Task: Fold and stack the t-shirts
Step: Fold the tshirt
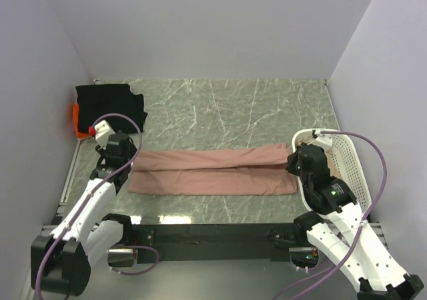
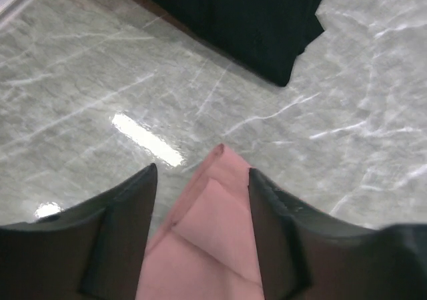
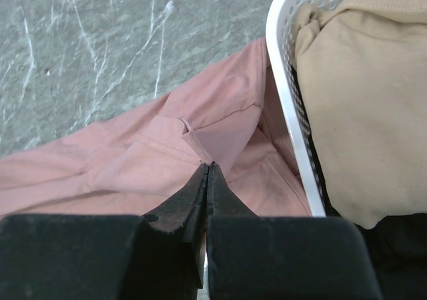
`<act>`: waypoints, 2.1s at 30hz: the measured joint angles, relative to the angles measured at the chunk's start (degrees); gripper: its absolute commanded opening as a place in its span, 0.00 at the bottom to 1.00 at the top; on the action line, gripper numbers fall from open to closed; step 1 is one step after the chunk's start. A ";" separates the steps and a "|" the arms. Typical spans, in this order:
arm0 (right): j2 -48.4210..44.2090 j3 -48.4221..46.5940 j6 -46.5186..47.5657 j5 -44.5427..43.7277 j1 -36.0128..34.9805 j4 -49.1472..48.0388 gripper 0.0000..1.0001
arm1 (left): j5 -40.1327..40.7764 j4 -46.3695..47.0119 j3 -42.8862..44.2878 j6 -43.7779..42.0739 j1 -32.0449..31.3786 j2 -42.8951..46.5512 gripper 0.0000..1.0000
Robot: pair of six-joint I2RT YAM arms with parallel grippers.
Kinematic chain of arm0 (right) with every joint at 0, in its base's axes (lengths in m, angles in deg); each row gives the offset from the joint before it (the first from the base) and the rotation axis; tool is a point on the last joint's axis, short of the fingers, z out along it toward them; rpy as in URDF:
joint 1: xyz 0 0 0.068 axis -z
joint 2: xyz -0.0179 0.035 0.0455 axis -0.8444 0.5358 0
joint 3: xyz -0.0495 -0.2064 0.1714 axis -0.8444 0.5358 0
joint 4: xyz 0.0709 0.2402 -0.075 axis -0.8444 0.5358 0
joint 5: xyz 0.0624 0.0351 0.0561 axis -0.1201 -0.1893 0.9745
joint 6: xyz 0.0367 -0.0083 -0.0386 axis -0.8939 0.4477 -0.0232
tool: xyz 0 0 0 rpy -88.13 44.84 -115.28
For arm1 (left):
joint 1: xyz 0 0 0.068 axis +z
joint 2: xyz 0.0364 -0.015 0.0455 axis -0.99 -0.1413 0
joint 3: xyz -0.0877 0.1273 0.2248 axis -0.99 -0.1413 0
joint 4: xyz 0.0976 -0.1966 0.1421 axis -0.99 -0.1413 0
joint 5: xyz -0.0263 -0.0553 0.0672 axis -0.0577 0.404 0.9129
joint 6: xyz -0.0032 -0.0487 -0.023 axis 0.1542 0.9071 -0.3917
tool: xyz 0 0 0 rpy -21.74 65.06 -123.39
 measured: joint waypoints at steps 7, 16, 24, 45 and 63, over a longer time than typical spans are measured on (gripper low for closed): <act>-0.44 0.00 -0.92 -2.43 -3.78 0.59 0.45 | -0.90 0.46 -4.94 1.01 -0.35 13.66 0.83; -1.79 -0.04 -0.76 -4.55 -5.66 0.94 0.61 | -6.01 5.33 -1.75 1.18 -3.61 -1.27 0.82; 14.82 -0.11 1.16 -0.11 -5.73 -7.52 0.61 | -6.03 8.28 8.00 1.97 -18.47 -18.23 0.83; 46.71 -1.05 5.05 10.34 -5.07 -25.77 0.57 | -12.41 12.87 29.77 2.40 -39.23 -46.95 0.84; 50.56 -2.12 5.70 9.97 -3.56 -29.27 0.11 | -12.33 12.83 27.87 2.64 -39.06 -46.93 0.84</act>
